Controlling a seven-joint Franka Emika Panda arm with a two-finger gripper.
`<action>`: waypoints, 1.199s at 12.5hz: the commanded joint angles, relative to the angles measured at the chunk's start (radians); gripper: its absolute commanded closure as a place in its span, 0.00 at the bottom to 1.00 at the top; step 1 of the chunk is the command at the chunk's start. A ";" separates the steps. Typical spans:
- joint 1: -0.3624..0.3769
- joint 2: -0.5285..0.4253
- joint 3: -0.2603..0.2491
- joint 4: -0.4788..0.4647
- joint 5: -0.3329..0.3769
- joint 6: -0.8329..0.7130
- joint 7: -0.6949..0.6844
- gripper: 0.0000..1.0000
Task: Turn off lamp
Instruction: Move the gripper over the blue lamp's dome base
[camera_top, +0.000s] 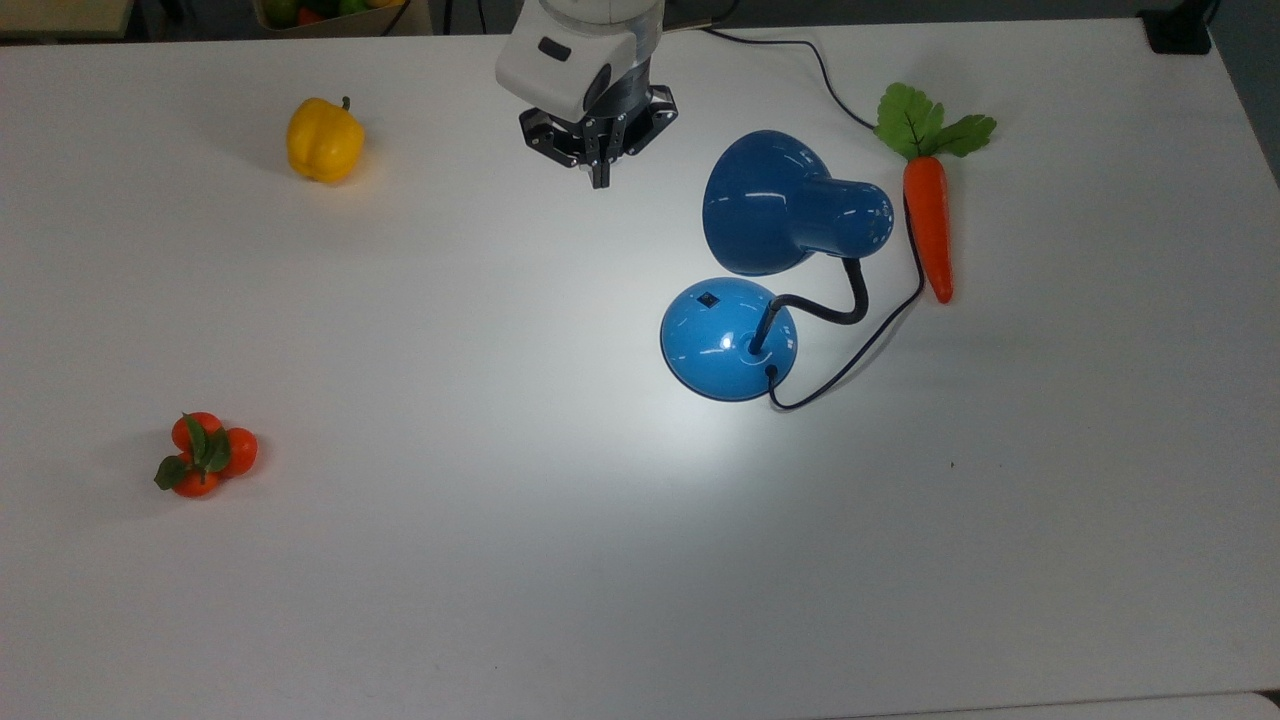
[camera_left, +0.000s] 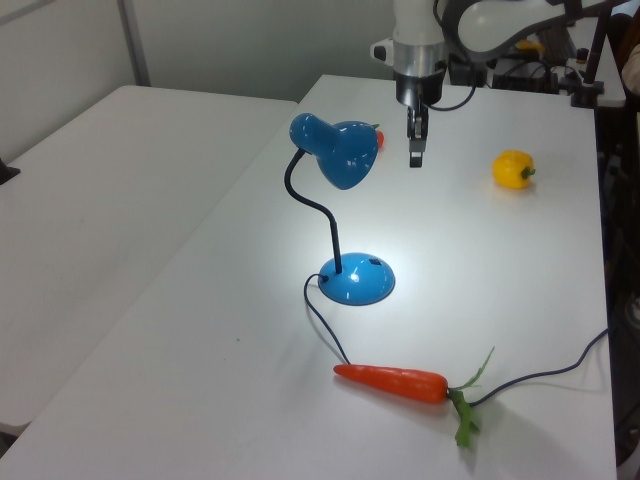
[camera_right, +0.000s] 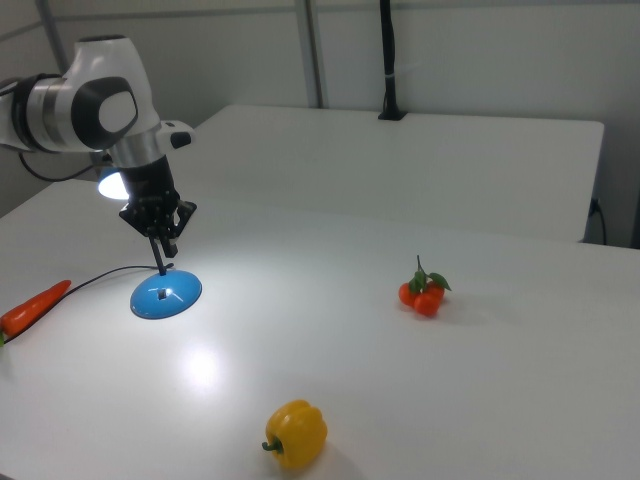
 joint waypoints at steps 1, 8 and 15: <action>0.049 0.000 -0.007 -0.137 -0.003 0.181 -0.040 1.00; 0.072 0.035 -0.007 -0.277 -0.003 0.440 -0.092 1.00; 0.085 0.086 0.003 -0.293 -0.002 0.559 -0.100 1.00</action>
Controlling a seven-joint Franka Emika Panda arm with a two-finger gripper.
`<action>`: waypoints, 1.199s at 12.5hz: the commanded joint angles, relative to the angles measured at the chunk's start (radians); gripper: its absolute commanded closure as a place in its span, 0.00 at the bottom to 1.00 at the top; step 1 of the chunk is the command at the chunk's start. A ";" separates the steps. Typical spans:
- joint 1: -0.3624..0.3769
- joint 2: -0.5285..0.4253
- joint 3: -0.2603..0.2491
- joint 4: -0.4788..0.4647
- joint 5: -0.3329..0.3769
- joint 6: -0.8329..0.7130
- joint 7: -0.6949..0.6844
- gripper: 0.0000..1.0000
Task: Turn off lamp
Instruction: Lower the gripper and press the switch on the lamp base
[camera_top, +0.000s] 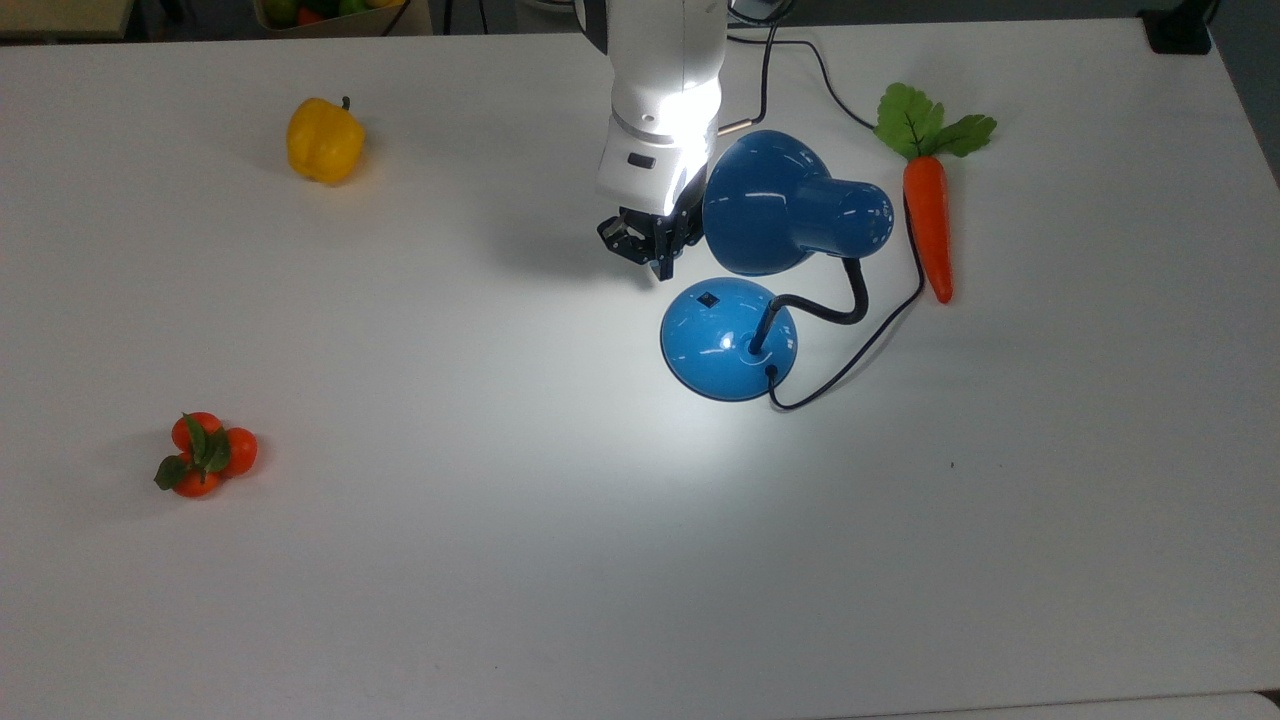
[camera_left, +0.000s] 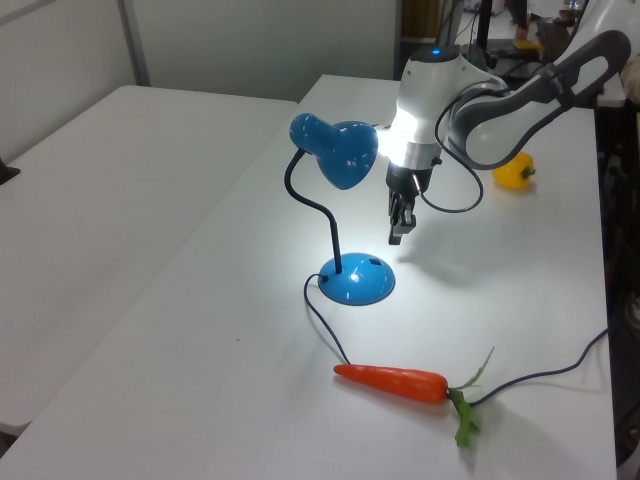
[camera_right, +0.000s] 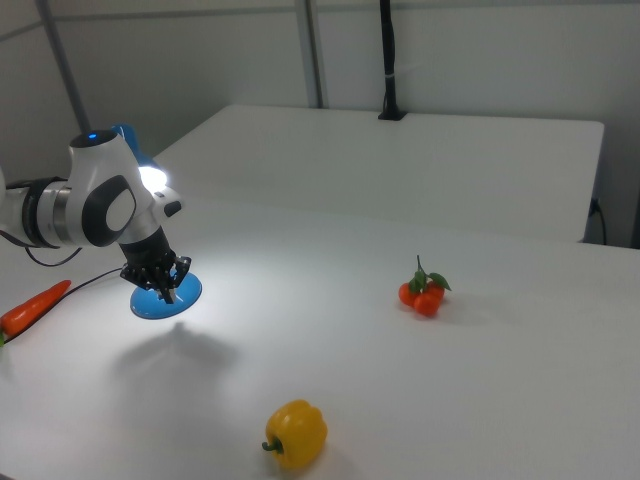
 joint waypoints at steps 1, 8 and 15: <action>0.010 0.004 0.013 -0.009 0.000 0.033 -0.034 1.00; 0.012 0.049 0.033 0.048 0.006 0.082 -0.030 1.00; 0.015 0.057 0.035 0.037 0.008 0.104 -0.019 1.00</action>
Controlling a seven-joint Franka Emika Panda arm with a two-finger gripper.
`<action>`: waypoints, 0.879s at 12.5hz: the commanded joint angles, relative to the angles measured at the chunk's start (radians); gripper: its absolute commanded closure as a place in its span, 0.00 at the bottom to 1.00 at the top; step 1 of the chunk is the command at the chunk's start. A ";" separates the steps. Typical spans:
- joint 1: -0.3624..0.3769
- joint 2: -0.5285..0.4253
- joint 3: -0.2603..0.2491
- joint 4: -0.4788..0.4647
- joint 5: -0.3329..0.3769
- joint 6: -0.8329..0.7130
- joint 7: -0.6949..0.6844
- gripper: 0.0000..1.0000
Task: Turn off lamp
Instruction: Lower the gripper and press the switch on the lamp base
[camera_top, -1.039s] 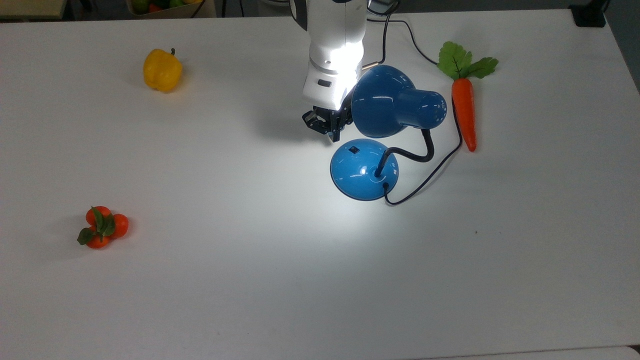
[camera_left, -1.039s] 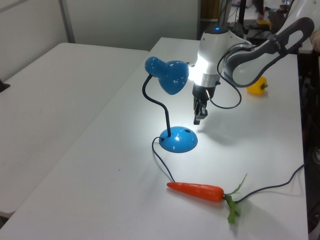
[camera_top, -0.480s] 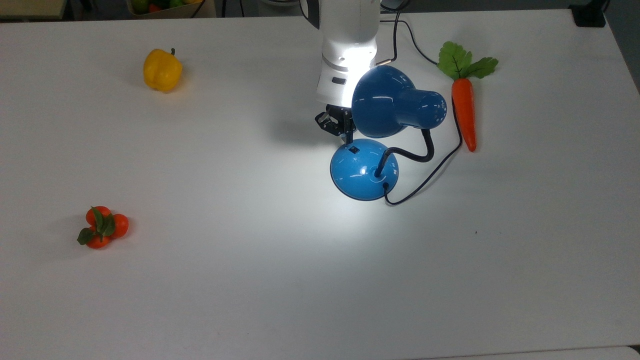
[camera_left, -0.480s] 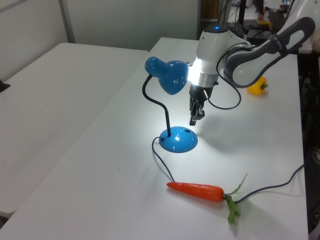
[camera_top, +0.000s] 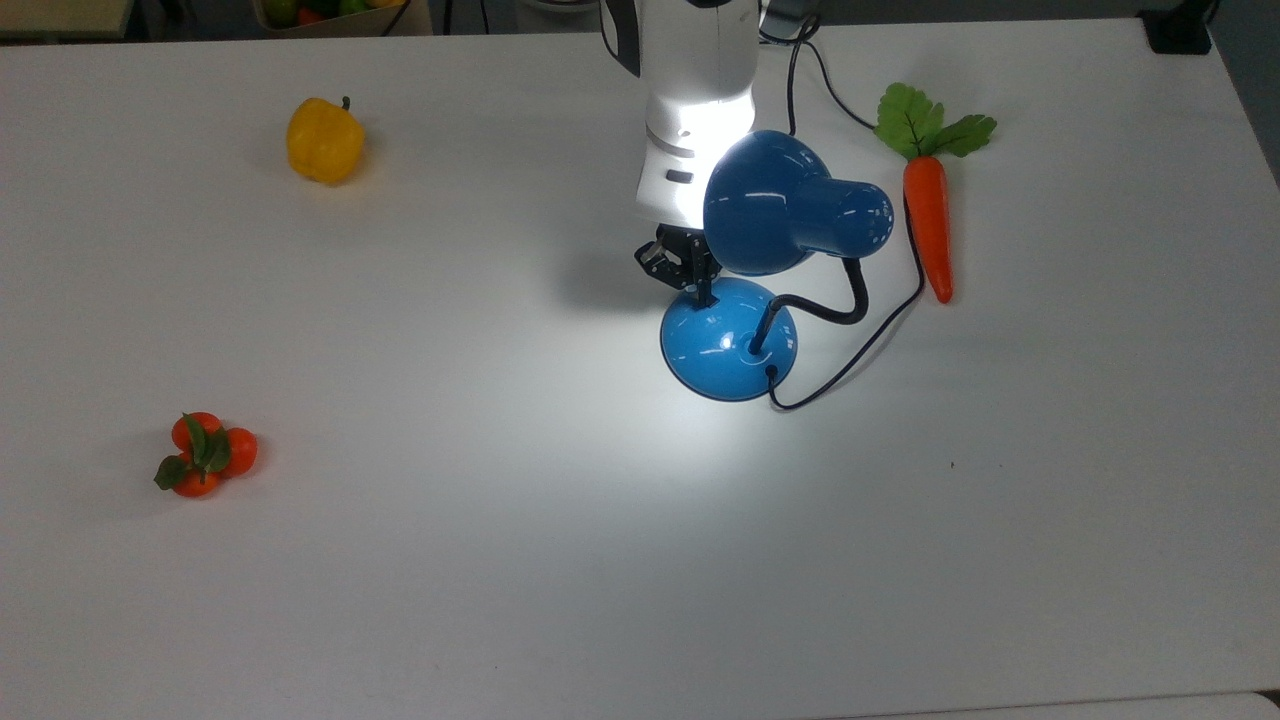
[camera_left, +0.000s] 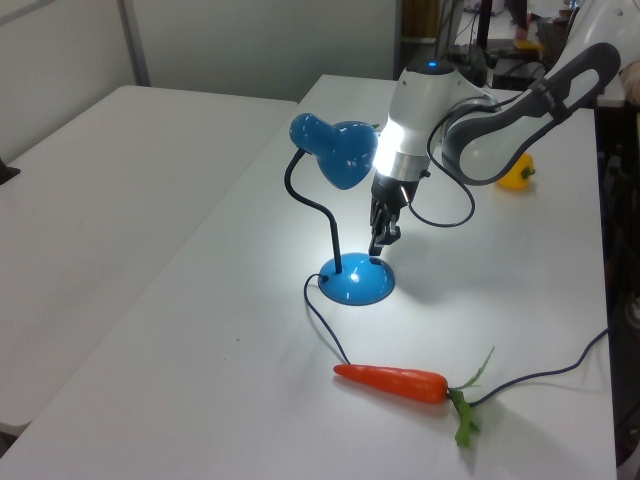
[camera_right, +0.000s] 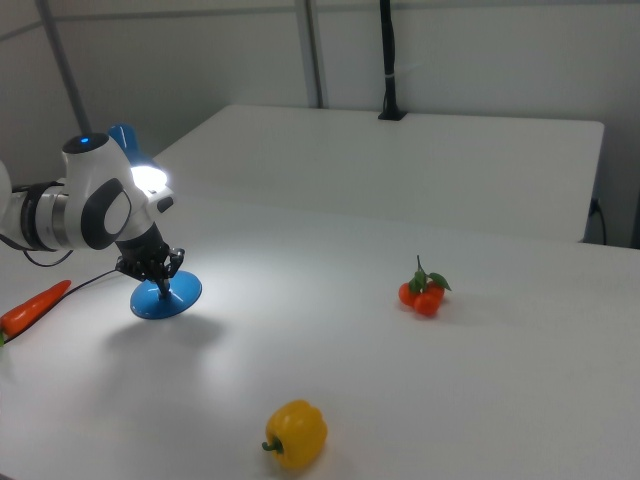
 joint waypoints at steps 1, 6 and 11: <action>0.007 0.001 0.001 -0.001 0.008 0.000 -0.012 1.00; 0.027 -0.001 0.001 0.000 0.001 -0.054 -0.011 1.00; 0.019 -0.009 0.000 0.000 -0.003 -0.074 -0.011 1.00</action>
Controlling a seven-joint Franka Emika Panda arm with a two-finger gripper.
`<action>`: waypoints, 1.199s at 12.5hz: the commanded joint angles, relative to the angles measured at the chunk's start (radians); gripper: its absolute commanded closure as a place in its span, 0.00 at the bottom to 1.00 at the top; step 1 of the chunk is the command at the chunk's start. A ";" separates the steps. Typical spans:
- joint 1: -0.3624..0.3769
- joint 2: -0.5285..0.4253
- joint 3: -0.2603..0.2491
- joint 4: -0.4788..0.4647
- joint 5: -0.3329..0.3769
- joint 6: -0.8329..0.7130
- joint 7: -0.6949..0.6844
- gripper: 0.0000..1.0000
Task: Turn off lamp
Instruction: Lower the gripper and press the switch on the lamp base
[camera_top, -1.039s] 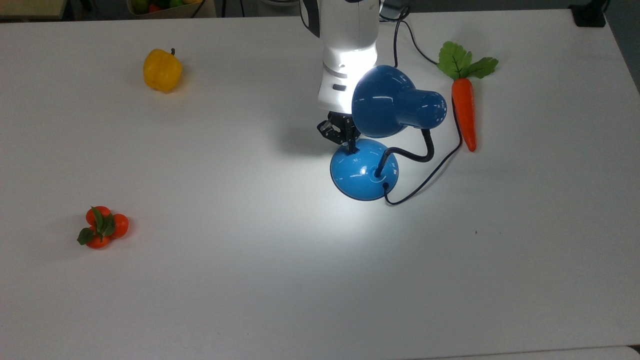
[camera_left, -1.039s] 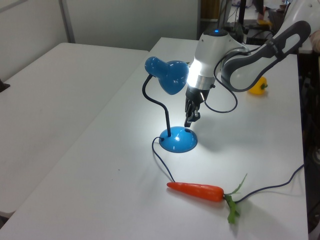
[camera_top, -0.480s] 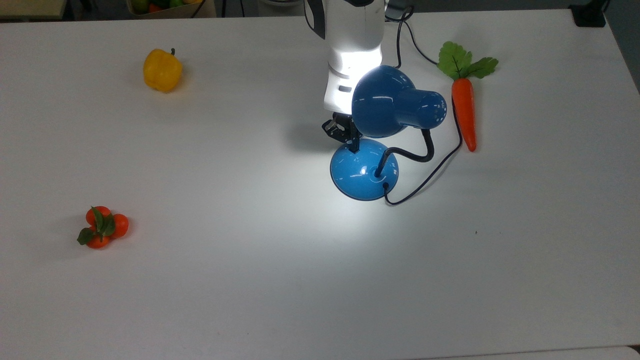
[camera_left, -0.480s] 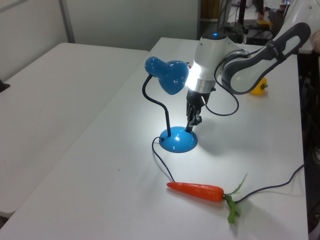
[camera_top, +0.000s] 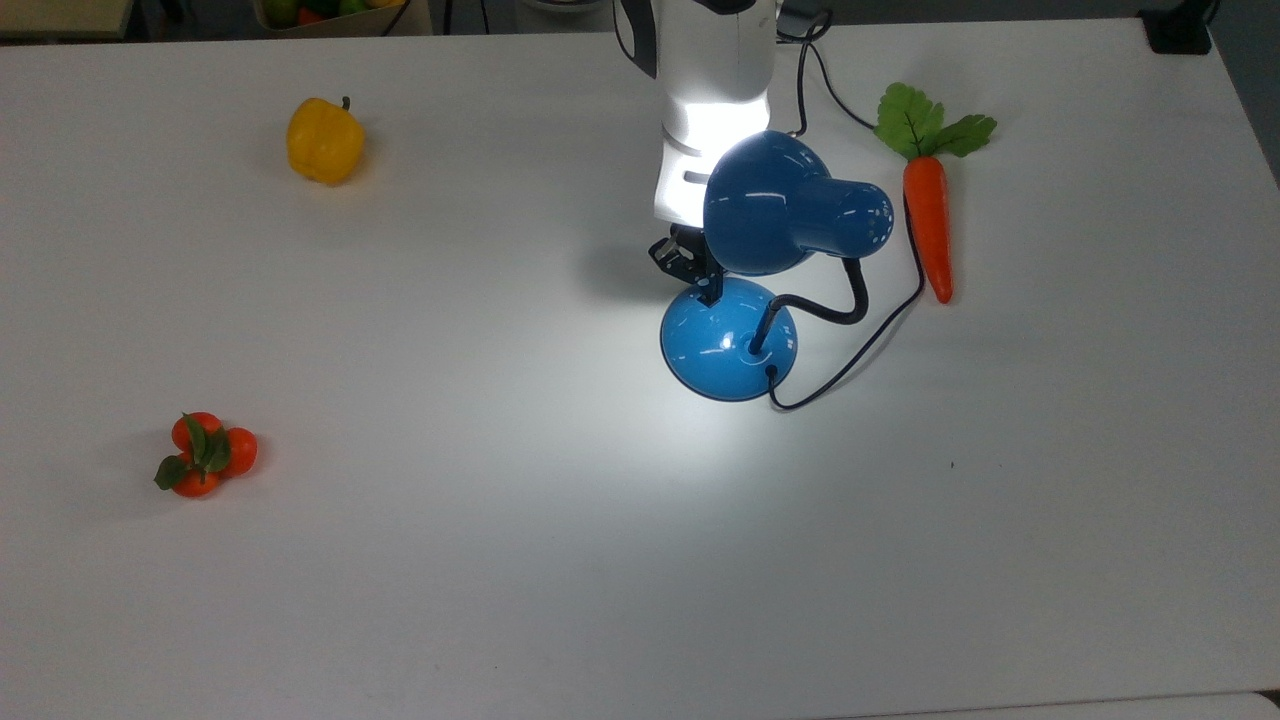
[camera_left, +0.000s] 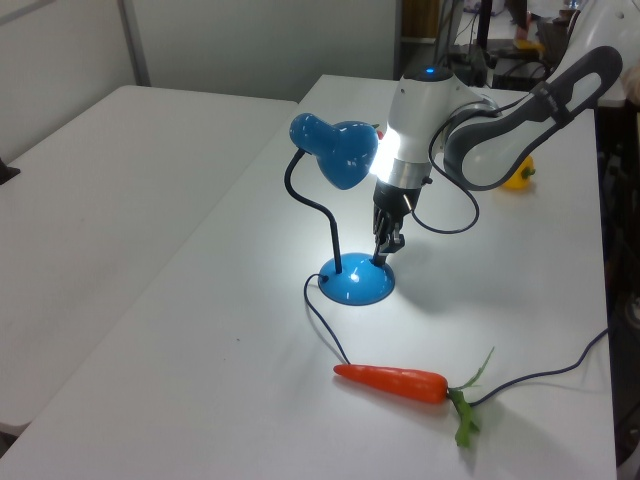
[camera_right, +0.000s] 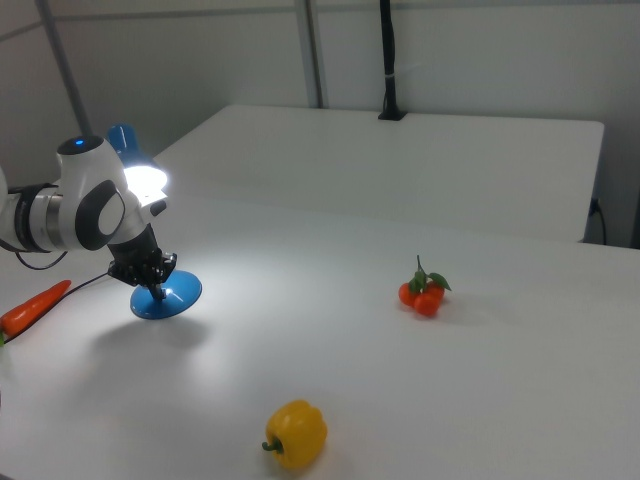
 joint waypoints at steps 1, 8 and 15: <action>0.001 -0.017 -0.005 0.002 -0.014 -0.063 -0.011 1.00; -0.003 -0.009 -0.005 0.013 -0.026 -0.052 -0.008 1.00; -0.002 0.014 -0.005 0.011 -0.060 -0.028 -0.008 1.00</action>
